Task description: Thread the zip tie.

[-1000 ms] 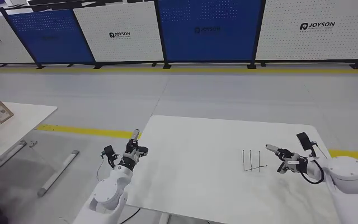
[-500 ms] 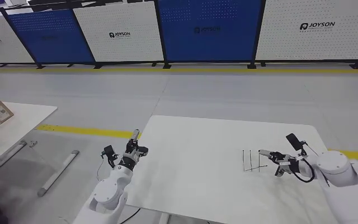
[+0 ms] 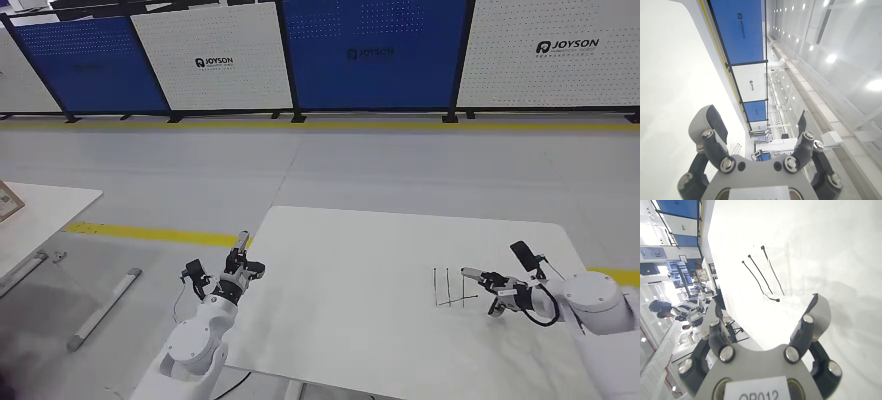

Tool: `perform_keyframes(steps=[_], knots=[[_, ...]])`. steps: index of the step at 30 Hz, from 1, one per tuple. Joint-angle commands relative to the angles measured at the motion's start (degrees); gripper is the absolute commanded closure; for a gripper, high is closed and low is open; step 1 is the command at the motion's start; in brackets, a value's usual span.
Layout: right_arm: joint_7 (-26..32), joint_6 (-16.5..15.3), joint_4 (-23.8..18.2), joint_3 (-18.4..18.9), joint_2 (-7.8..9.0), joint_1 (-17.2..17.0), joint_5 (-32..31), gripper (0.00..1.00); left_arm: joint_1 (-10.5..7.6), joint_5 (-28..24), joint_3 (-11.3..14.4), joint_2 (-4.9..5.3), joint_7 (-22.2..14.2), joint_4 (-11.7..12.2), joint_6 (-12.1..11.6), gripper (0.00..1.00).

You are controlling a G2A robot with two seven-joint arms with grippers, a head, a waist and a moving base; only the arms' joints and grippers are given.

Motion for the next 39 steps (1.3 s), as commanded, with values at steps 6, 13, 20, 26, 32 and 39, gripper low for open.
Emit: perform_keyframes(steps=[6,13,20,26,32,39], knots=[[-0.10,-0.54,2.42,-0.47,0.07,0.95,0.06,0.42,0.00,0.00,0.00,0.00,0.00,0.00,0.00,0.00],[0.77,-1.49,2.88,-0.57,0.34,0.91,0.29,0.60,0.00,0.00,0.00,0.00,0.00,0.00,0.00,0.00],[1.29,-1.91,3.80,-1.14,0.47,1.19,0.28,0.60,0.00,0.00,0.00,0.00,0.00,0.00,0.00,0.00],[1.23,-2.22,3.82,-1.38,0.62,1.33,0.16,0.72,0.00,0.00,0.00,0.00,0.00,0.00,0.00,0.00],[1.21,-2.04,3.96,-2.06,0.62,1.70,0.10,0.75,0.00,0.00,0.00,0.00,0.00,0.00,0.00,0.00],[0.99,-1.65,4.38,-2.87,0.59,2.19,-0.08,0.95,0.00,0.00,0.00,0.00,0.00,0.00,0.00,0.00]])
